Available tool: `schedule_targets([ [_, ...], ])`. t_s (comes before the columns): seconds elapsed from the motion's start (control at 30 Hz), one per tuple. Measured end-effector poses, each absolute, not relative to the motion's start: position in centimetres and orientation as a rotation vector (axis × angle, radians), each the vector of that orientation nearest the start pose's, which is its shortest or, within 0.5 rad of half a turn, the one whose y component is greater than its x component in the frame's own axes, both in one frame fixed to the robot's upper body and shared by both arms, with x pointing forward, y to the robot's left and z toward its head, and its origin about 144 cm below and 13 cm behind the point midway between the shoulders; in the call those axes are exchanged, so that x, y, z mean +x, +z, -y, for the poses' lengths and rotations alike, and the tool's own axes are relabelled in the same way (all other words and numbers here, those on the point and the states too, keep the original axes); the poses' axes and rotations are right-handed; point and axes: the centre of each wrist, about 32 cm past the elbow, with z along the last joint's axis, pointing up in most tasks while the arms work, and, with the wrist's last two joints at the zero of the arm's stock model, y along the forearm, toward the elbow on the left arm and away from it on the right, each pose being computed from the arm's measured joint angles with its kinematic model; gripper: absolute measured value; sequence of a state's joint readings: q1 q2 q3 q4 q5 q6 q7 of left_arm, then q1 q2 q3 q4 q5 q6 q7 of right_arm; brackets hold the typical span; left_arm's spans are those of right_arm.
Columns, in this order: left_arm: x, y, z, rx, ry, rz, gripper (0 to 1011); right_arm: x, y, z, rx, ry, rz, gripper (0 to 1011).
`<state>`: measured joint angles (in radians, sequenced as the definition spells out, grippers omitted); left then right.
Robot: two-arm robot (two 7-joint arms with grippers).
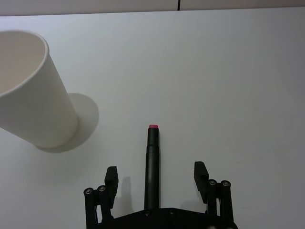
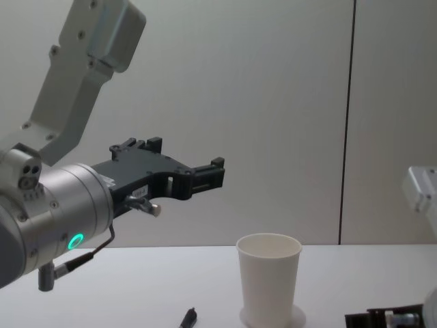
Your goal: Place the pen into the pen holder.
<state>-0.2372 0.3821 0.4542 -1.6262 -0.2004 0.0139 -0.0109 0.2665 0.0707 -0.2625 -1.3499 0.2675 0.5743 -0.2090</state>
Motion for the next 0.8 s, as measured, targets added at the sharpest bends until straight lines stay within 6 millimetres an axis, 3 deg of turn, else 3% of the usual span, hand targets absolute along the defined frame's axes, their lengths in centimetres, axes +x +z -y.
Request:
schedule_targets([
  [0.2, 49.2, 120.4, -19.8, 0.061, 1.124, 0.268, 1000, 52.9, 115.1, 16.7, -0.444, -1.456, -0.461, 1001],
  [0.3, 49.2, 120.4, -19.8, 0.061, 1.124, 0.268, 1000, 53.1, 114.9, 16.6, -0.444, -1.456, -0.467, 954],
  [0.53, 49.2, 120.4, -19.8, 0.061, 1.124, 0.268, 1000, 53.4, 114.4, 16.3, -0.448, -1.452, -0.478, 786],
  [0.7, 49.2, 120.4, -19.8, 0.061, 1.124, 0.267, 1000, 53.8, 113.9, 16.0, -0.460, -1.451, -0.486, 590],
  [0.8, 49.2, 120.4, -19.8, 0.061, 1.124, 0.268, 1000, 53.9, 113.8, 15.9, -0.464, -1.452, -0.488, 521],
])
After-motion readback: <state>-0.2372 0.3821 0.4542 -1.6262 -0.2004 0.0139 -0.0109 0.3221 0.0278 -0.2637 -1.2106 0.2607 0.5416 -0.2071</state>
